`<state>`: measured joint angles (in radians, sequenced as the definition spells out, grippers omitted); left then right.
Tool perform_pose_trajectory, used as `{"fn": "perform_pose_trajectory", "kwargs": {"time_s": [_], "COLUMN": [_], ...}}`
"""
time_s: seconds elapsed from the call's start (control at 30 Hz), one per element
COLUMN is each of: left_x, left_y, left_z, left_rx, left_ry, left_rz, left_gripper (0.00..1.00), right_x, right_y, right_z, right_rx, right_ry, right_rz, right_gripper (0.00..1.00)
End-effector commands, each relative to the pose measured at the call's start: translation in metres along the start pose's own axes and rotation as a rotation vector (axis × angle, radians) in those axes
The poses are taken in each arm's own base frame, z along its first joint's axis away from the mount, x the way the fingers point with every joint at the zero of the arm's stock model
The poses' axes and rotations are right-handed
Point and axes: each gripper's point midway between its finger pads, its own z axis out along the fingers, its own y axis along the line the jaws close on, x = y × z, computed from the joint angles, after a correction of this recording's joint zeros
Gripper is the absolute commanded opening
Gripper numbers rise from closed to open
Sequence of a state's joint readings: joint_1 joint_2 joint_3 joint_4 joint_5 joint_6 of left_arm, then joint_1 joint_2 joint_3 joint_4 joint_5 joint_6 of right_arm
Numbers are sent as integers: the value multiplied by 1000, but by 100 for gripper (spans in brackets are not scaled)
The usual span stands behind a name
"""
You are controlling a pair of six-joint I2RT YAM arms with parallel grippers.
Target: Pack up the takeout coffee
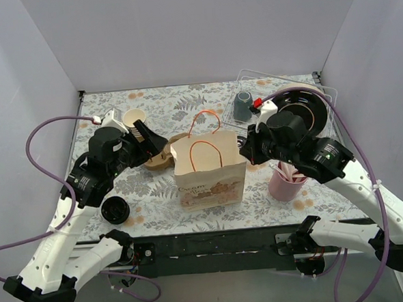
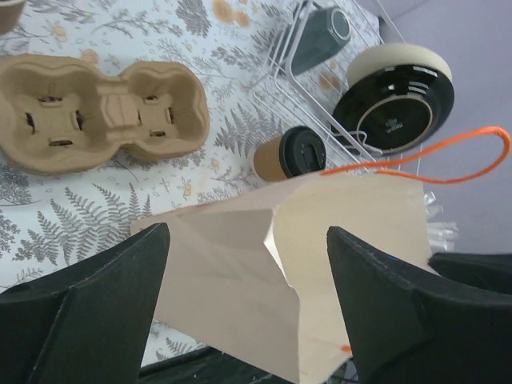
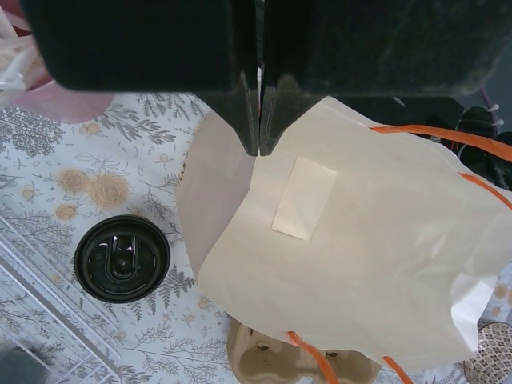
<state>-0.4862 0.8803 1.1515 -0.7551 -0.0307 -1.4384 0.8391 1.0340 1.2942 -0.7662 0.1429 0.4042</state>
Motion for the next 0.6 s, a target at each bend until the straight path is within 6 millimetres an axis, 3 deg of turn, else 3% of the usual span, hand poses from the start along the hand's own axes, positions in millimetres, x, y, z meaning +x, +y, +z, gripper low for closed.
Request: {"fn": "perform_pose_trajectory", "kwargs": {"time_s": [0.0,0.17,0.23,0.27,0.33,0.4,0.5,0.57], "left_x": [-17,-17,-23,-22,-31,-26,-31,-33], "left_y": [20,9,8,23,25,42,51,51], "left_z": [3,23,29,37,41,53,62,66], "left_rx": [-91,-56,-76,-168,-228,-353,-457,-487], "left_ry": [-122,-117,-135,-144,-157,-142,-157,-164], "left_rz": [-56,-137,-205,-243,-273,-298,-337,-376], "left_gripper": [80,81,73,70,70,70,70,63], "right_x": [0,6,7,6,4,2,-1,-1], "right_y": [-10,-14,-16,-17,-17,-17,-15,-15], "right_z": [-12,-7,-7,-8,-9,-10,-14,-15], "right_rx": [26,16,27,30,31,29,20,15], "right_ry": [-41,-42,-47,-53,-64,-70,-86,-95], "right_rz": [-60,-117,-122,-121,-121,-119,-117,-119], "right_gripper": [1,1,1,1,3,5,7,7]}}
